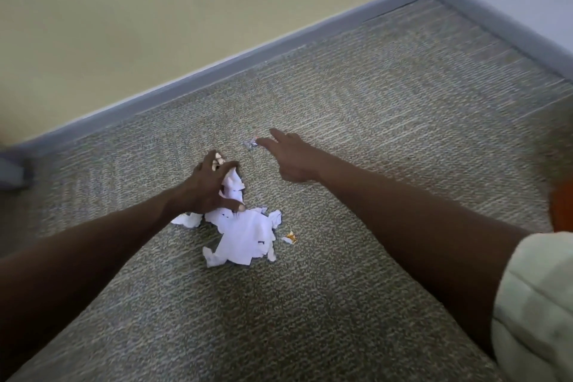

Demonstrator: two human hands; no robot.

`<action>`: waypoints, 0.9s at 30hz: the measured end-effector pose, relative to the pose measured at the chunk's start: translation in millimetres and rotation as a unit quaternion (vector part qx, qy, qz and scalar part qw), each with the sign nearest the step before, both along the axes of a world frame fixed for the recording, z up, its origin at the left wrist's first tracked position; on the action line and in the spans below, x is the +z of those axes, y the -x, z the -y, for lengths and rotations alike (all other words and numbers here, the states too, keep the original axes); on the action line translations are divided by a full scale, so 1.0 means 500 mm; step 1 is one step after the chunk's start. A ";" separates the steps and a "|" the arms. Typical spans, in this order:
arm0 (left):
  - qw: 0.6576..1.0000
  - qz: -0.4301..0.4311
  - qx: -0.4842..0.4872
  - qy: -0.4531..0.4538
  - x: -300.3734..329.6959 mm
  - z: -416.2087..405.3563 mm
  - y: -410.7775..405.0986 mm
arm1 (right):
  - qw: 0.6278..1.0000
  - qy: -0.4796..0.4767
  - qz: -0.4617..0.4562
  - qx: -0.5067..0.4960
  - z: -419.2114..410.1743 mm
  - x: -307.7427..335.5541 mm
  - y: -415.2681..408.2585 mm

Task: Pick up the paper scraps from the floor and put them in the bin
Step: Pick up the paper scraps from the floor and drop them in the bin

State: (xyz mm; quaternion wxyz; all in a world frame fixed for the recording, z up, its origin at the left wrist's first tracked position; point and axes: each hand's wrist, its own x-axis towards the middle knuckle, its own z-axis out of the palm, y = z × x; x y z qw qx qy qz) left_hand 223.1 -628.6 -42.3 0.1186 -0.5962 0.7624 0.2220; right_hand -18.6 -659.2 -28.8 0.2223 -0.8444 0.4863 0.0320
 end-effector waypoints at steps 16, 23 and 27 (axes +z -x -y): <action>0.968 -0.127 0.110 0.188 0.000 -0.031 -0.053 | 0.984 0.163 0.073 0.021 -0.010 -0.059 -0.007; 0.938 -0.132 0.249 0.202 0.031 -0.055 -0.074 | 0.987 0.085 0.130 -0.028 -0.084 -0.051 0.002; 0.925 -0.133 0.335 0.121 0.001 -0.093 -0.120 | 0.996 0.009 0.084 0.008 -0.115 -0.037 0.001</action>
